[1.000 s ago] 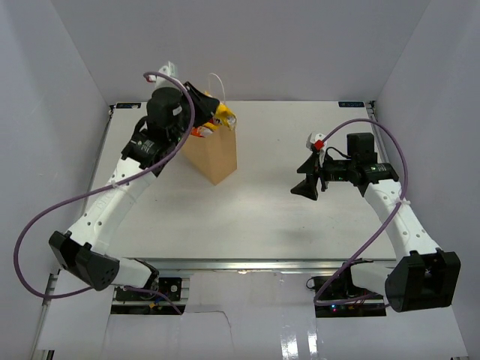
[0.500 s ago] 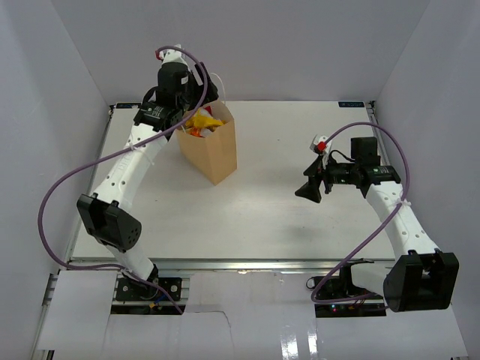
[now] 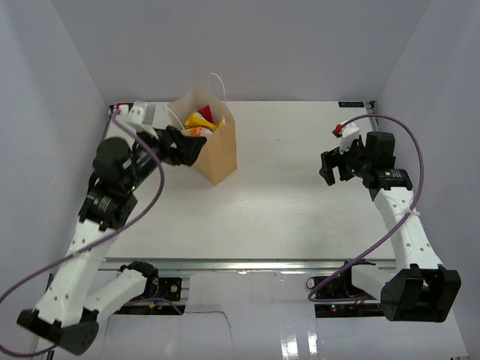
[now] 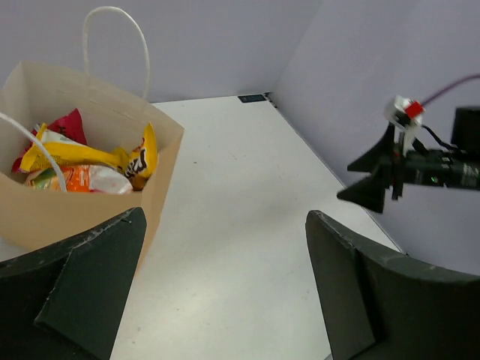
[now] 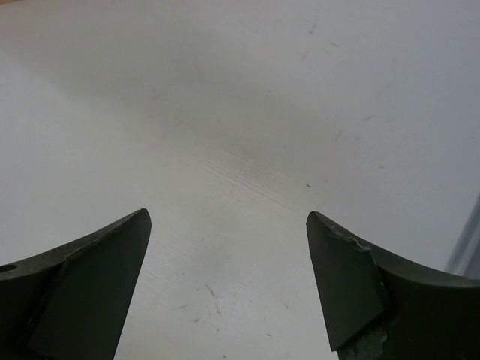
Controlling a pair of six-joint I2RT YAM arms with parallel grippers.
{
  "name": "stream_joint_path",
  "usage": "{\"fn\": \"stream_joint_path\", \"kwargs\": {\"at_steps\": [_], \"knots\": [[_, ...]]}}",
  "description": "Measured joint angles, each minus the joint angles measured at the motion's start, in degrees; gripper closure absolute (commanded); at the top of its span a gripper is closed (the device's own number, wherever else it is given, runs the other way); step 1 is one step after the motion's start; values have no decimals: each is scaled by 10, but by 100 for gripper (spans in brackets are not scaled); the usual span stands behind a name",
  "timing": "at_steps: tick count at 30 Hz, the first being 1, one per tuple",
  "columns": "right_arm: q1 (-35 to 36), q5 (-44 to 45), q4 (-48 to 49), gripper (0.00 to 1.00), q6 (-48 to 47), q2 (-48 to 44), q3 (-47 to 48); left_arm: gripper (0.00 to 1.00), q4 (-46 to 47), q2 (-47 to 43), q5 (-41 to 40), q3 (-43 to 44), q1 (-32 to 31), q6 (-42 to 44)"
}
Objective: Place the snacks into the paper bag
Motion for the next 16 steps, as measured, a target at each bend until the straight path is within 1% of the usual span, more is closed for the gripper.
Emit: {"fn": "stream_joint_path", "kwargs": {"at_steps": [1, 4, 7, 9, 12, 16], "knots": [[-1, 21, 3, 10, 8, -3, 1, 2, 9, -54, 12, -41, -1, 2], [-3, 70, 5, 10, 29, -22, 2, 2, 30, -179, 29, -145, -1, 4], [-4, 96, 7, 10, 51, -45, 2, 2, 31, -253, 31, -226, -1, -4], [-4, 109, 11, 10, 63, -58, 2, 2, 26, -277, 30, -274, -1, -13], [-4, 126, 14, 10, 74, -70, 2, 2, 12, -289, 27, -326, -1, -28], [-4, 151, 15, 10, 80, -76, 2, 2, 3, -283, 27, -354, -1, -41]]}}
